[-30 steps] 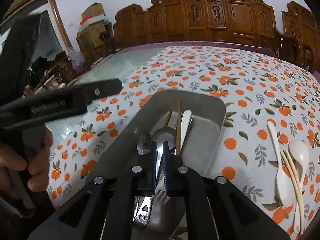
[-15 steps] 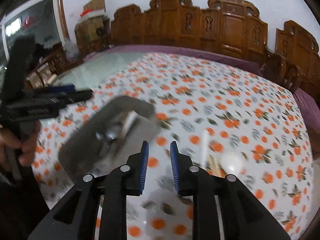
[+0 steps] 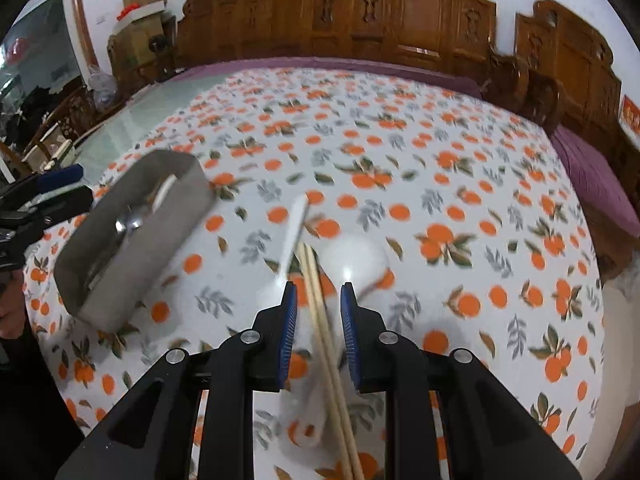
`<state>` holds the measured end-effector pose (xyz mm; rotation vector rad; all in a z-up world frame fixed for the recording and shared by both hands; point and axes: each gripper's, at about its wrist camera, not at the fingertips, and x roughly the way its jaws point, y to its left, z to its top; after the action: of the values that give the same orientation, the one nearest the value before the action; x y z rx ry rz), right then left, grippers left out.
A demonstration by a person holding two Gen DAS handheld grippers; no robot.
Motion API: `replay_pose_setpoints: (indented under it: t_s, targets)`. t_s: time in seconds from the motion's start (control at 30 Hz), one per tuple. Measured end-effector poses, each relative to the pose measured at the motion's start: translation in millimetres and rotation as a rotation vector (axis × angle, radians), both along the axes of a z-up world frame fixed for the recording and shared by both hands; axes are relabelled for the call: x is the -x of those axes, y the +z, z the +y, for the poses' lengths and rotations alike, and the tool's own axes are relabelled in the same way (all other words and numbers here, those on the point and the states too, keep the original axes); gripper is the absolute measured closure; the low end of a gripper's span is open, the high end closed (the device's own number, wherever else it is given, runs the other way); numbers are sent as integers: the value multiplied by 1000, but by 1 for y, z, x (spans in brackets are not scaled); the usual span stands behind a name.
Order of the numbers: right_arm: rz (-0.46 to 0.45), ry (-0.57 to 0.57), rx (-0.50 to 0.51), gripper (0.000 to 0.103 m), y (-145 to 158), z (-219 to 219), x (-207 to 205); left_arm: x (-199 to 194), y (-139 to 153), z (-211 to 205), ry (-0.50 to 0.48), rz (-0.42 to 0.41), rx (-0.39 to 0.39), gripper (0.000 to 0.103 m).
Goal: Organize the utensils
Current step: 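Move both tools back to the remaining utensils beside the tray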
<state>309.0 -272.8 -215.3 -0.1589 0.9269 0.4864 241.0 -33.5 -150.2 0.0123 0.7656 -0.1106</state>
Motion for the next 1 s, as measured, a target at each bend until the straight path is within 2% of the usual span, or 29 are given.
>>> replay_pose_setpoints:
  t_s: [0.23, 0.8, 0.87, 1.0]
  targets:
    - [79, -13, 21, 83, -24, -9, -8, 3, -4, -13, -34, 0, -15, 16]
    - [168, -6, 60, 86, -41, -10, -3, 7, -7, -20, -50, 11, -30, 16]
    - [173, -11, 51, 95, -41, -10, -4, 8, -7, -21, -52, 9, -31, 16]
    - [155, -7, 40, 97, -32, -10, -2, 10, -8, -24, -59, 12, -34, 16]
